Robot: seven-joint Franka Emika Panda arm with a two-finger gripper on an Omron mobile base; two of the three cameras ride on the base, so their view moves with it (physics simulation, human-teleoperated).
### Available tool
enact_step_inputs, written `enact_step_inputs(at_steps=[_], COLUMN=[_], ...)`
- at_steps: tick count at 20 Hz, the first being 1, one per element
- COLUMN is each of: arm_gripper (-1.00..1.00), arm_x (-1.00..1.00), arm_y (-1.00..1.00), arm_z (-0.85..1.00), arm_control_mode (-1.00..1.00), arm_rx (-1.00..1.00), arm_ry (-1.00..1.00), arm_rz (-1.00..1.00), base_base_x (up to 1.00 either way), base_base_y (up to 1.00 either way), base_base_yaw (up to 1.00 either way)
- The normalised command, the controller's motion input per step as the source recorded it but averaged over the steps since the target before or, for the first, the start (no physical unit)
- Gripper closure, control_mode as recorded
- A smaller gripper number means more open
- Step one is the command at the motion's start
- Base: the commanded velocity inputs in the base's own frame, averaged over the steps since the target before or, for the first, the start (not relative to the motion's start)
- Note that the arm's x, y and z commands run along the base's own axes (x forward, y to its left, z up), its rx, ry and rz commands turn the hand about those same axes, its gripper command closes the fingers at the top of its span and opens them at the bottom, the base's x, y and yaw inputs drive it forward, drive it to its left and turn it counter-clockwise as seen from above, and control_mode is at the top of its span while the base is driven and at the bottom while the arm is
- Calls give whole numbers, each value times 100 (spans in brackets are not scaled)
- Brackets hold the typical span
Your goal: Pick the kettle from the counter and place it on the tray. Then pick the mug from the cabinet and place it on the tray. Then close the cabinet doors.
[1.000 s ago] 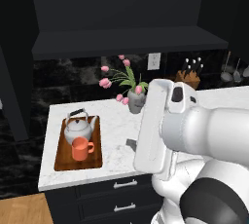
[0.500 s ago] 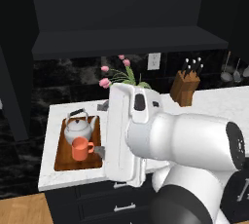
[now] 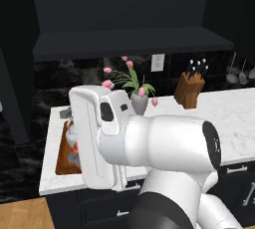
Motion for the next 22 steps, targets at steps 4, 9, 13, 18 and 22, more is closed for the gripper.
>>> enact_step_inputs(at_steps=[4, 9, 13, 18, 22], arm_gripper=[-100, -100, -100, -100, -100], arm_x=[-27, -20, -9, 24, 51], arm_y=[54, 48, 60, 66, 53], arm_z=[5, 11, 6, 1, 1], arm_control_mode=[-100, -100, -100, -100, -100], arm_rx=[0, 0, -4, -8, -9], arm_ry=[-17, -18, -14, -12, -8], arm_rz=[0, 0, 0, 0, 0], base_base_x=[0, 0, 0, 0, 0], base_base_y=[0, 0, 0, 0, 0], base_base_yaw=[0, 0, 0, 0, 0])
